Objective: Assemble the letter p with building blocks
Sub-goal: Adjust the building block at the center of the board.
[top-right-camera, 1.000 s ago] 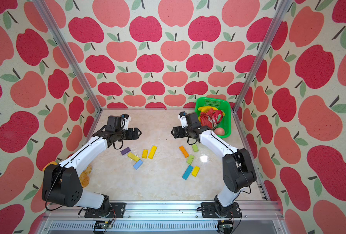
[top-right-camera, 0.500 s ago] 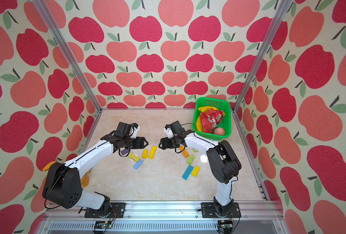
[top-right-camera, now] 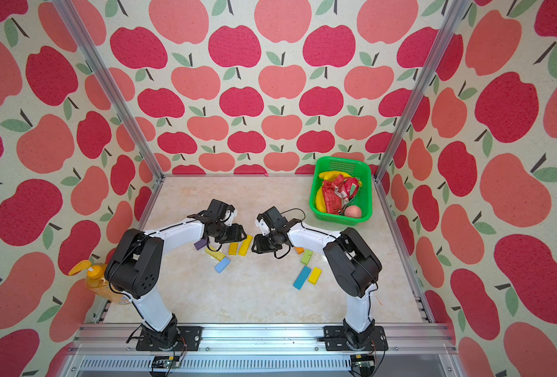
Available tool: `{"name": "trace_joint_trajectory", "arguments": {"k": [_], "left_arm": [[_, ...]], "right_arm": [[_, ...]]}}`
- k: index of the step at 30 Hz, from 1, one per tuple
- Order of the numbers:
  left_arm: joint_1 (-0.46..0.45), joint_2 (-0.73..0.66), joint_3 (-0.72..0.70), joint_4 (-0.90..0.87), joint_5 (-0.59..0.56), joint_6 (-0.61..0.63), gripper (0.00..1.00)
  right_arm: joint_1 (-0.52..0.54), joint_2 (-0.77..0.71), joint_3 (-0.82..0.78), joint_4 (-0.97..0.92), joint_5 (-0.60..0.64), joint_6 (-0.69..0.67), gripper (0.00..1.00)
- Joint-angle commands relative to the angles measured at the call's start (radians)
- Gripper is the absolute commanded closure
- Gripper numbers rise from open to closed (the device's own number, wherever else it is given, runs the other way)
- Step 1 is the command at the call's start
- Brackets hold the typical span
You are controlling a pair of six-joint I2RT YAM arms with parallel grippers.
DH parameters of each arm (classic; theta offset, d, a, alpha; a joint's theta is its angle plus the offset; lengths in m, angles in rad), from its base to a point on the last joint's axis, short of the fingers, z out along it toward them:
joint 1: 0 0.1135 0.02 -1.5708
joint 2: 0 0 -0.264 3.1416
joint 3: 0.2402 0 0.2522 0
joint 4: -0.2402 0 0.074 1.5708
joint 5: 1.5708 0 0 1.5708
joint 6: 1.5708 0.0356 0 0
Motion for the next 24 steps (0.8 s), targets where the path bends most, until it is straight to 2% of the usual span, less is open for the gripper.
{"name": "trace_joint_trajectory", "arguments": {"k": [1, 6, 10, 14, 20, 24], "left_arm": [[0.001, 0.047, 0.06, 0.018, -0.008, -0.006, 0.38], [-0.01, 0.072, 0.075, -0.001, -0.005, 0.023, 0.35], [-0.066, 0.075, 0.119, -0.086, -0.098, 0.089, 0.33], [-0.132, 0.137, 0.204, -0.204, -0.217, 0.149, 0.32], [-0.171, 0.191, 0.27, -0.306, -0.323, 0.152, 0.34], [-0.176, 0.197, 0.279, -0.338, -0.354, 0.155, 0.35]], "right_arm": [[0.031, 0.032, 0.006, 0.029, -0.02, 0.035, 0.56], [0.038, 0.037, 0.023, -0.019, 0.03, 0.031, 0.54], [0.035, -0.001, 0.013, -0.059, 0.087, 0.009, 0.51], [0.026, -0.057, -0.016, -0.087, 0.126, -0.01, 0.5], [-0.006, -0.168, -0.079, -0.132, 0.168, -0.032, 0.48], [-0.043, -0.232, -0.126, -0.137, 0.171, -0.034, 0.47]]}}
